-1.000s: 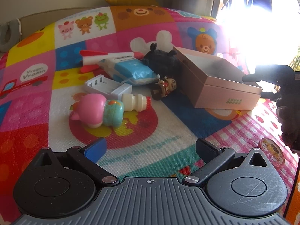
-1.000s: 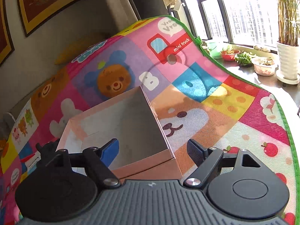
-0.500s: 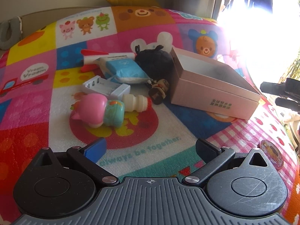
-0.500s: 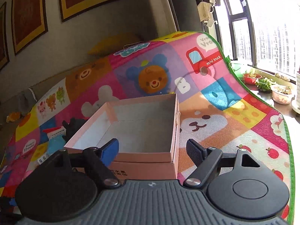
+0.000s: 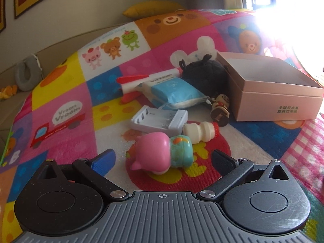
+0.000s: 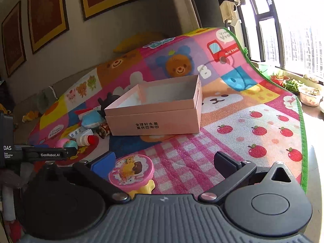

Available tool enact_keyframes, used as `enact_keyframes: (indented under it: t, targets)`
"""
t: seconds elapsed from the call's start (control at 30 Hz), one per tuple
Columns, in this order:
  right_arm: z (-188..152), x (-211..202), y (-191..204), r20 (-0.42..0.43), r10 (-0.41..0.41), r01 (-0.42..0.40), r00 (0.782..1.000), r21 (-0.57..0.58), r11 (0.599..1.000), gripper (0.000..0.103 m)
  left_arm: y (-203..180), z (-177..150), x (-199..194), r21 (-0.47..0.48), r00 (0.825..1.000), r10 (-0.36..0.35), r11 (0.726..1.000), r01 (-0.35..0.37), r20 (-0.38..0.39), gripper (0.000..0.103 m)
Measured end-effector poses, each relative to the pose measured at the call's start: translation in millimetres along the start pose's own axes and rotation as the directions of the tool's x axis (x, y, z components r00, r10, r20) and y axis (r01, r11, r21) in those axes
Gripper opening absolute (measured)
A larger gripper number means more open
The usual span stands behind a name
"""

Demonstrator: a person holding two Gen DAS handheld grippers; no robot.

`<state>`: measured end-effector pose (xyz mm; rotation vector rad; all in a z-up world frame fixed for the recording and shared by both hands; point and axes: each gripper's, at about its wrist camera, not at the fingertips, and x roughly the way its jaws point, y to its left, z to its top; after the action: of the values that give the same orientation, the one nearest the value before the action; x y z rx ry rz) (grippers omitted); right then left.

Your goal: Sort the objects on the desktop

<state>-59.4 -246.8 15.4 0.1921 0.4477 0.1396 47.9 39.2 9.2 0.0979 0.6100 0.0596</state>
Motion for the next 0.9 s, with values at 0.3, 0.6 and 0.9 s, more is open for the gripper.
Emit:
enact_keyframes:
  t: [0.3,0.6,0.9]
  targets:
    - [-3.7,1.7,12.1,0.004,-0.012,0.012,1.000,-0.058,0.998,0.103,-3.0,-1.3,2.0,0.012,1.000,-0.016,1.000,0.016,-0.014,0.075]
    - [-2.7,6.7,10.1,-0.017,-0.018,0.017,1.000,-0.045,0.999,0.103,-58.7,-18.6,-46.6,0.120,0.941,-0.336,0.933,0.338,-0.039,0.076]
    - [-2.4,8.6,8.9,-0.033,-0.017,0.016,0.999,-0.042,0.999,0.103,-92.3,-44.5,-62.6,0.211,0.915,-0.396,0.891,0.402,-0.075,0.092]
